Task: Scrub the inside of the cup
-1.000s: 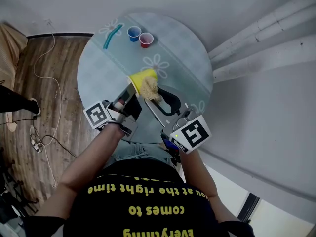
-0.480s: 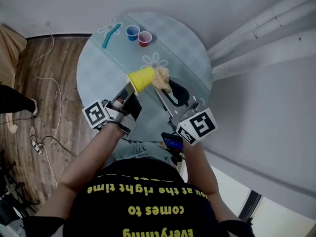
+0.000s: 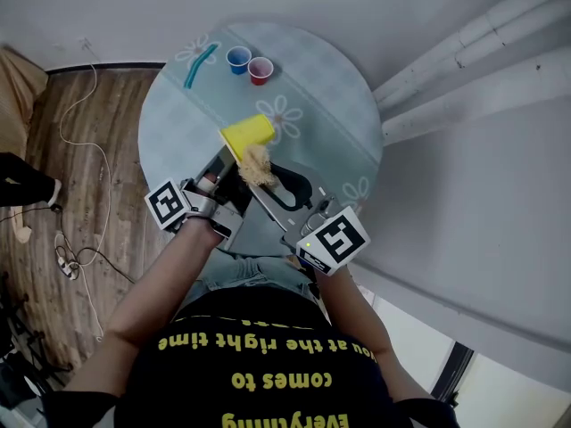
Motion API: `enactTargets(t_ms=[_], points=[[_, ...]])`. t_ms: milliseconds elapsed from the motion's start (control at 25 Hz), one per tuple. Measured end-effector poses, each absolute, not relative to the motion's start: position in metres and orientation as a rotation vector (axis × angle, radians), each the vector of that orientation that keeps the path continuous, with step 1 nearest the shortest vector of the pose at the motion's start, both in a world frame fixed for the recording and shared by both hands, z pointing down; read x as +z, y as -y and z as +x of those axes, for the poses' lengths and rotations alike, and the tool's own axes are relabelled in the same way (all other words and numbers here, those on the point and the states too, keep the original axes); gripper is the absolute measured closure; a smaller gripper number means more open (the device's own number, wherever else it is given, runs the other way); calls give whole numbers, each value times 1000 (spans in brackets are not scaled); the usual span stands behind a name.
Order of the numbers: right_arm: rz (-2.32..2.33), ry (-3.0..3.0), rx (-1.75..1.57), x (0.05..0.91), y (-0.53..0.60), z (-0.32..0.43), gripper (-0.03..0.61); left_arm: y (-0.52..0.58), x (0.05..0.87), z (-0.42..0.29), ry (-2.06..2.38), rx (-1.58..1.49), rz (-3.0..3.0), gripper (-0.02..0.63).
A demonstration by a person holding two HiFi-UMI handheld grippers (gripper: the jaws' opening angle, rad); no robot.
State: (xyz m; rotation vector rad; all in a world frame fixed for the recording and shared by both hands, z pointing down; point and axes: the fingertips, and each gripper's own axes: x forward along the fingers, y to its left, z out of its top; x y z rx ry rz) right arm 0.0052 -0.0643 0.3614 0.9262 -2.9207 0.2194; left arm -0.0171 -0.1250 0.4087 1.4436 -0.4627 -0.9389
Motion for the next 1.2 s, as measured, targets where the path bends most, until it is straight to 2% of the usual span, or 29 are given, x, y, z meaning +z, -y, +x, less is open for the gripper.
enactTargets(t_ms=[400,880,1200], points=[[1099,2848,208,366,92,43,443,120,405,-18,424,-975,1392,597],[929,2882,203,377,62,14,443,121,400,-17,389,-1011,1350,597],[1043,2835,219,379,82,41,442,119,397,-14,360,-1021,1316,598]])
